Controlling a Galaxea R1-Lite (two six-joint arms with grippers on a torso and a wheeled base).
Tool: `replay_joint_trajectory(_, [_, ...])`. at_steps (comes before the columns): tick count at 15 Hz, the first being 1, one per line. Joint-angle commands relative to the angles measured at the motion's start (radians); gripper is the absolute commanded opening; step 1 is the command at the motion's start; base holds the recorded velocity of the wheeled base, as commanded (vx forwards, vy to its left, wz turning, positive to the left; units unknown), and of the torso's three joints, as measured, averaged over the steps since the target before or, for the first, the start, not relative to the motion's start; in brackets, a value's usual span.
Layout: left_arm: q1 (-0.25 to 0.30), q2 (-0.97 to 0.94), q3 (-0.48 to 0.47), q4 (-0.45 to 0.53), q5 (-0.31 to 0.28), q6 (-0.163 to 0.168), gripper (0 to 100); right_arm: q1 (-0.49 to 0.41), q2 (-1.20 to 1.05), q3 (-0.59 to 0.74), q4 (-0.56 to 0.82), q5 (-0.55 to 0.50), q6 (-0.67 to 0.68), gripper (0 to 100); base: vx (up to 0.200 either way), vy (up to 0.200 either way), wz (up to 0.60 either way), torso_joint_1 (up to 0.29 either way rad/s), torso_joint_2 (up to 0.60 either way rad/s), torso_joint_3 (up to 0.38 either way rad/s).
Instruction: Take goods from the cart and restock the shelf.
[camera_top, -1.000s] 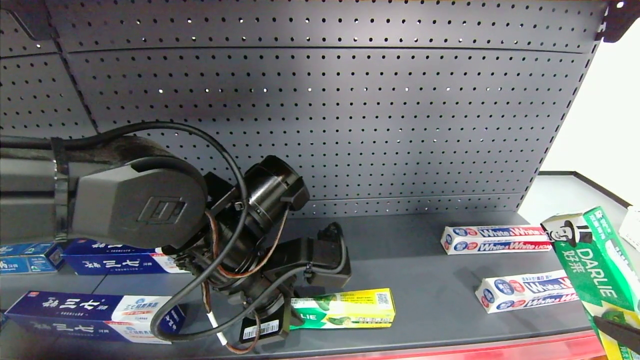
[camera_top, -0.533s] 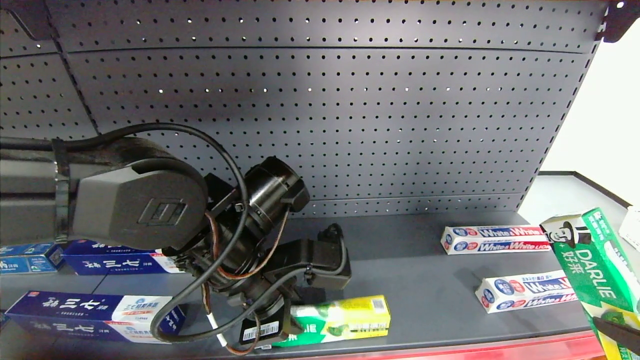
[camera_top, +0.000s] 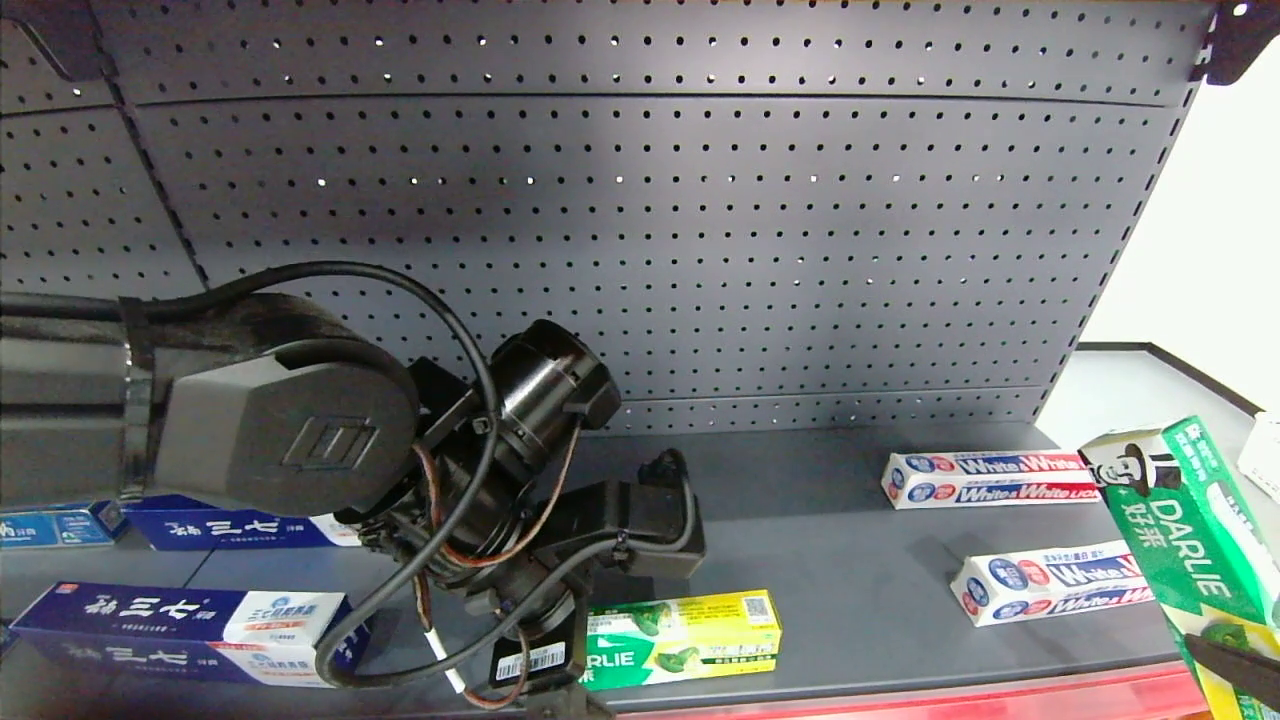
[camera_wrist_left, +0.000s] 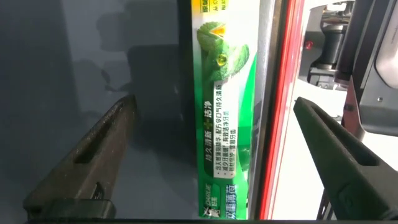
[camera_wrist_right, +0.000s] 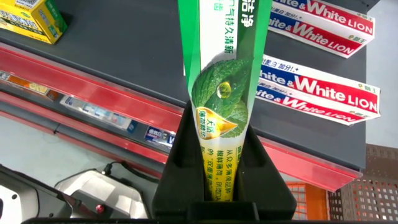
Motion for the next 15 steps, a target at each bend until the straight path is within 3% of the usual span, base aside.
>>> replay_joint_trajectory(1, [-0.002, -0.005, 0.002, 0.000, -0.001, 0.001, 100, 0.000, 0.001, 0.000, 0.001, -0.001, 0.000, 0, 0.000, 0.000, 0.00, 0.000, 0.00, 0.000])
replay_joint_trajectory(12, [0.014, -0.094, 0.006, 0.002, -0.001, -0.008, 100, 0.006, 0.032, 0.002, -0.004, 0.001, -0.006, 0, 0.000, 0.000, 0.00, 0.000, 0.00, 0.000])
replay_joint_trajectory(15, [0.047, -0.169, 0.051, 0.000, -0.001, -0.010, 100, 0.009, 0.066, -0.012, -0.007, 0.002, -0.011, 0, 0.000, 0.000, 0.00, 0.000, 0.00, 0.000])
